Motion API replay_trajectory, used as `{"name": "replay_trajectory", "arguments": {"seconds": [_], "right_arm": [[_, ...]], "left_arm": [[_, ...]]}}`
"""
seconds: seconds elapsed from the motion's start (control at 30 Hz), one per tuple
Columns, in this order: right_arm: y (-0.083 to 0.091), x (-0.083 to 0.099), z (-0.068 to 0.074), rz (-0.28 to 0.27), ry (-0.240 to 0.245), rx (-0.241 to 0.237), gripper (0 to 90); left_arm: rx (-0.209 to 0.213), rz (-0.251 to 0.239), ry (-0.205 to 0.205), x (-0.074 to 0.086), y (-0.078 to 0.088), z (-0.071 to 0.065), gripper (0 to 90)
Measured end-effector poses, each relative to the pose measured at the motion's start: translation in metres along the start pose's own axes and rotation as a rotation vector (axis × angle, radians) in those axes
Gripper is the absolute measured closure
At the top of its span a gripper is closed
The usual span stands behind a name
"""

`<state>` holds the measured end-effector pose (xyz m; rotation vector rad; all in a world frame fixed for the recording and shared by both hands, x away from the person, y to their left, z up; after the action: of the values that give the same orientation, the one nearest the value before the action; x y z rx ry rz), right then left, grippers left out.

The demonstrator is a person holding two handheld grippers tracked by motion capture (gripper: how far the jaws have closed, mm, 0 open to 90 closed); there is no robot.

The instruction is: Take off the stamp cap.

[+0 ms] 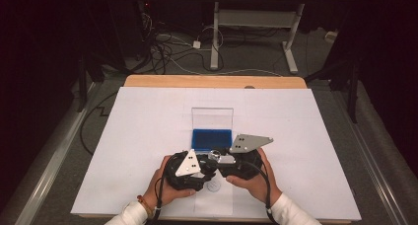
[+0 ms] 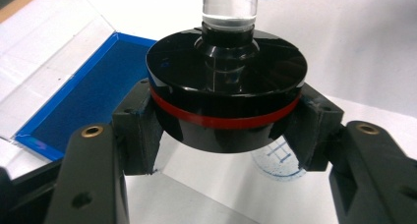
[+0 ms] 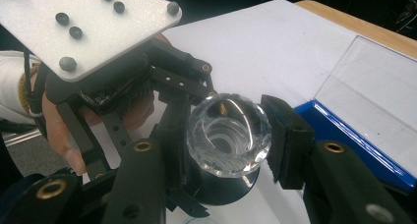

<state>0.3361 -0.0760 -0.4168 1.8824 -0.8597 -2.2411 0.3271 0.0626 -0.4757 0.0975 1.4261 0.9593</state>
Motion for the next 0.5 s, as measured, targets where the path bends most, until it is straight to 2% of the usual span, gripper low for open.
{"name": "replay_trajectory", "arguments": {"seconds": [0.13, 0.23, 0.5], "right_arm": [[-0.0001, 0.0008, 0.0003, -0.002, 0.003, 0.004, 57.6], [-0.0004, 0.0012, 0.0027, 0.004, 0.020, 0.015, 57.6], [-0.0006, 0.0031, 0.0044, -0.005, 0.026, 0.024, 57.6]], "left_arm": [[0.024, -0.007, 0.022, 0.0011, -0.0007, 0.0005, 36.7], [0.034, -0.003, 0.026, 0.0015, -0.0016, 0.0000, 36.7], [0.053, -0.005, 0.045, 0.0026, -0.0029, -0.0010, 36.7]]}}
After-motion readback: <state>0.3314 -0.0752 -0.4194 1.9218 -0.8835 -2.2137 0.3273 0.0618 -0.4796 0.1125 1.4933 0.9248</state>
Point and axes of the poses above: each handheld gripper's, and its own axes: y roughly backward along the jaws, x roughly out of its underside, z roughly to its left, the point moved 5 cm from there along -y, roughly forward along the jaws, and after that the axes turned 6 degrees about -x, right-handed, at the moved point
